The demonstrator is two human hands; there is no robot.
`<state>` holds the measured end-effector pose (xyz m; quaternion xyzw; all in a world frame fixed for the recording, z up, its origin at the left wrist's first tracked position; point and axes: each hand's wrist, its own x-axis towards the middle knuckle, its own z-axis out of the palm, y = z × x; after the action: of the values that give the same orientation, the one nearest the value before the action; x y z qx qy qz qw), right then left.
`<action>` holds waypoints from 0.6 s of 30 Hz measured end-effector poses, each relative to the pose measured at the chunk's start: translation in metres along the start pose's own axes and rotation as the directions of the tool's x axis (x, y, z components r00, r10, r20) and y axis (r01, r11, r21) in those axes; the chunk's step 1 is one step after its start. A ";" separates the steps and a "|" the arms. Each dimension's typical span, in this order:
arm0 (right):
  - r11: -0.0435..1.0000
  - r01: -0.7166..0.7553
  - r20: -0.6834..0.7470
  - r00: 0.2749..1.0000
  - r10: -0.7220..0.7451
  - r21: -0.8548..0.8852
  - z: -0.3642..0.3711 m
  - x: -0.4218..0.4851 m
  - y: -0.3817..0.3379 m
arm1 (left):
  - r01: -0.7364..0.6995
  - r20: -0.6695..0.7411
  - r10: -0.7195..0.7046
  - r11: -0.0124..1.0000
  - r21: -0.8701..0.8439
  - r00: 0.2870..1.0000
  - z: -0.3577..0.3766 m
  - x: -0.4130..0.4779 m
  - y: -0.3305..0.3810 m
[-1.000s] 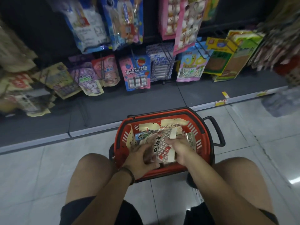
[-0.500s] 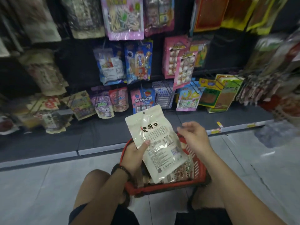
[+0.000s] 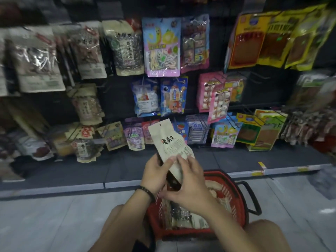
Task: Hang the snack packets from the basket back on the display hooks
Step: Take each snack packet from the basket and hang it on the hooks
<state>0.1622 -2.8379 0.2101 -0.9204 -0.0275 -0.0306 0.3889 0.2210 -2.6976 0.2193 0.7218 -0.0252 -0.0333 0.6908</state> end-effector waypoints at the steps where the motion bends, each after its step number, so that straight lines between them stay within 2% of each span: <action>1: 1.000 0.003 -0.039 0.999 -0.002 0.014 0.006 0.004 -0.002 | 0.001 0.075 0.000 1.000 -0.015 0.997 0.001 -0.004 0.009; 4: 0.971 -0.003 -0.189 0.981 0.050 0.240 0.003 0.016 -0.003 | -0.020 0.241 0.017 1.000 0.010 0.970 -0.001 -0.017 0.026; 8: 0.897 0.020 -0.198 0.977 0.076 0.441 -0.009 0.026 0.005 | -0.132 0.326 0.069 0.976 0.176 0.943 -0.035 -0.020 0.036; 9: 0.858 0.015 -0.160 0.984 0.078 0.513 -0.010 0.028 0.007 | -0.121 0.289 0.060 0.973 0.197 0.956 -0.047 -0.020 0.036; 11: 0.749 -0.045 -0.050 0.993 0.104 0.661 -0.012 0.031 0.008 | -0.083 0.096 0.060 0.962 0.259 0.994 -0.068 -0.017 0.033; 13: 0.624 -0.100 0.040 0.993 0.109 0.775 -0.012 0.035 0.008 | 0.036 -0.046 -0.022 0.950 0.310 0.999 -0.086 -0.014 0.023; 14: 0.575 -0.125 0.077 0.991 0.108 0.808 -0.012 0.038 0.008 | 0.104 -0.022 -0.102 0.961 0.255 0.995 -0.091 -0.015 0.023; 16: 0.513 -0.140 0.117 0.990 0.077 0.847 -0.015 0.045 0.002 | 0.246 0.128 -0.245 0.969 0.011 0.961 -0.093 -0.019 0.028; 18: 0.498 -0.148 0.147 0.988 0.042 0.854 -0.024 0.052 -0.011 | 0.283 0.176 -0.257 0.947 -0.149 0.950 -0.092 -0.022 0.034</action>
<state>0.2126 -2.8463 0.2385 -0.6047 -0.0093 0.0579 0.7943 0.2071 -2.6059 0.2576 0.6512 0.0238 -0.1855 0.7355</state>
